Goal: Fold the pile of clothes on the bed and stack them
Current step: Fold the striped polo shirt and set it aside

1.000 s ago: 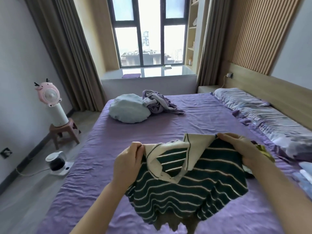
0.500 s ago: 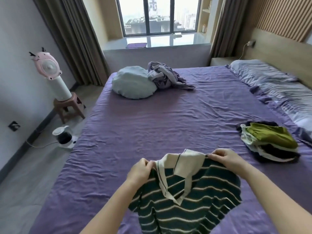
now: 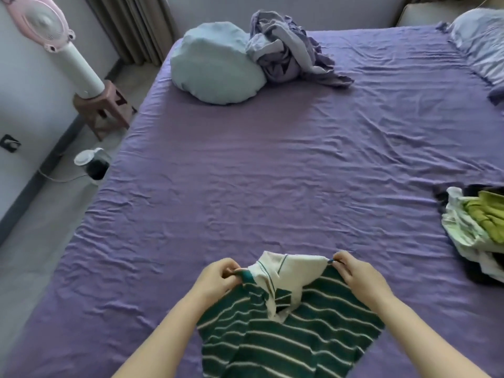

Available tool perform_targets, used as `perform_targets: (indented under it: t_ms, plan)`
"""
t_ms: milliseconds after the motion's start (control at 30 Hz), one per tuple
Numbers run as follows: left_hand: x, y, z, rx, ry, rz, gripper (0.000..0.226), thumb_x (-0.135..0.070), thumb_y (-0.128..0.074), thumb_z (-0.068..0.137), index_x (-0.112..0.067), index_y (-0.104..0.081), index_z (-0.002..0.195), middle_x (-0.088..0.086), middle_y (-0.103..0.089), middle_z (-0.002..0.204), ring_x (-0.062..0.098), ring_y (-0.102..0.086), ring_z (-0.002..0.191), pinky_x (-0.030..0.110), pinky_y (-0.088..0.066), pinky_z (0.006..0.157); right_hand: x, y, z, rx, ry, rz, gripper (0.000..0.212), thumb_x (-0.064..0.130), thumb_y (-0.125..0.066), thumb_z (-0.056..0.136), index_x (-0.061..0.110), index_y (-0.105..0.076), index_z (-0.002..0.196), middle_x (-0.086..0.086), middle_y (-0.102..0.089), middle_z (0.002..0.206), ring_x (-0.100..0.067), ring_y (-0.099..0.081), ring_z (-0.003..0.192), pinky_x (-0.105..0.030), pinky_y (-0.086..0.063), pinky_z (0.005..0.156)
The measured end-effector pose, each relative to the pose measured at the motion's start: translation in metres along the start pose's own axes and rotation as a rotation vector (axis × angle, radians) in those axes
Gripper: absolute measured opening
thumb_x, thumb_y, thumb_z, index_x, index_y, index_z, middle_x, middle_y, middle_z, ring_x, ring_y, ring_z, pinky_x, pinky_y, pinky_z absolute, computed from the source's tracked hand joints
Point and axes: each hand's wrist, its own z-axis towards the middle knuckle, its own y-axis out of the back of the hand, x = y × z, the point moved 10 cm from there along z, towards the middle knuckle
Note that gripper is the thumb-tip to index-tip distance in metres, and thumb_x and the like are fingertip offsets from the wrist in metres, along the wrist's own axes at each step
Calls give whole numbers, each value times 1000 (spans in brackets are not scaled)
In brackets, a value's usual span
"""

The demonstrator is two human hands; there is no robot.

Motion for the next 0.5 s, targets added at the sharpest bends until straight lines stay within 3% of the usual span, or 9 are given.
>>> perform_targets:
  t_ms: [100, 200, 433, 500]
  plan:
    - [-8, 19, 25, -179, 0, 168, 18, -42, -62, 87, -32, -51, 77, -12, -61, 73, 4, -55, 69, 24, -38, 55, -2, 0, 33, -11, 39, -180, 21, 43, -32, 101, 29, -47, 107, 6, -66, 91, -17, -61, 79, -32, -41, 59]
    - [-19, 36, 45, -319, 22, 360, 24, -51, -51, 91, -32, -44, 79, -12, -58, 71, 6, -52, 65, 27, -32, 51, 9, 8, 59, -72, 100, -242, 23, 44, -29, 101, 29, -47, 105, 7, -66, 88, -17, -62, 76, -35, -48, 61]
    - [-34, 53, 123, -472, 40, 571, 38, -57, -40, 94, -28, -52, 71, -9, -62, 76, 16, -57, 73, 27, -35, 54, 15, 13, 127, -261, 209, -439, 24, 40, -31, 101, 24, -49, 98, 10, -55, 78, -16, -56, 61, -29, -36, 47]
    - [-33, 51, 147, -473, 19, 561, 34, -53, -45, 94, -28, -63, 80, -5, -66, 84, 20, -59, 84, 31, -39, 65, 8, 9, 143, -289, 188, -476, 23, 37, -34, 101, 22, -53, 100, 8, -57, 81, -17, -57, 66, -29, -40, 52]
